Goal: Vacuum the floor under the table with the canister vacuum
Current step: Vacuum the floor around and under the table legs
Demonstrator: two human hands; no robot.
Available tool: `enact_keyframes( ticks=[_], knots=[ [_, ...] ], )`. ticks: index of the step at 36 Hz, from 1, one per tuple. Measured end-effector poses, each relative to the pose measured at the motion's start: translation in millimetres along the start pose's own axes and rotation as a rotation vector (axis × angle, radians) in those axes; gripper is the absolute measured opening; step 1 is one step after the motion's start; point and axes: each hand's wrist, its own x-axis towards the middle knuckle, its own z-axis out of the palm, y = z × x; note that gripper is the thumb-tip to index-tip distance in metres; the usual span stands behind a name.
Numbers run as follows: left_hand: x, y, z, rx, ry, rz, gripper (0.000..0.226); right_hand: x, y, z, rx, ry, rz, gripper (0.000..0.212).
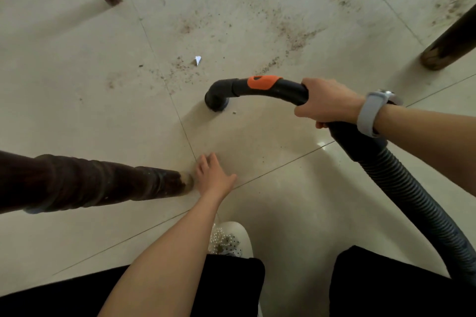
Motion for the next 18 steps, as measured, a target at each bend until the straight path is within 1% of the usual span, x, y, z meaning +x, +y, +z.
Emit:
enact_keyframes(
  ticks=[3,7,10,14,16,18],
  knots=[
    [0.5,1.4,-0.8,-0.003,-0.008,-0.008,0.088,-8.1,12.0,1.5,-0.004,-0.01,0.007,0.015],
    [-1.6,2.7,1.8,0.015,0.008,-0.002,0.087,-19.9,30.1,5.1,-0.023,-0.106,0.006,0.015],
    [-3.2,3.8,5.9,0.011,0.039,-0.012,0.086,-21.3,47.0,-3.3,-0.006,-0.064,0.031,0.014],
    [-7.0,7.2,13.6,0.034,0.058,-0.019,0.088,-19.2,66.2,-18.8,0.1,0.021,0.099,0.017],
    [-10.0,9.4,17.2,0.036,0.049,-0.006,0.087,-22.7,72.4,-21.4,0.104,0.027,0.109,0.019],
    [-11.8,10.8,19.3,0.025,0.045,0.0,0.085,-30.1,77.6,-18.9,0.086,-0.004,0.093,0.018]
  ],
)
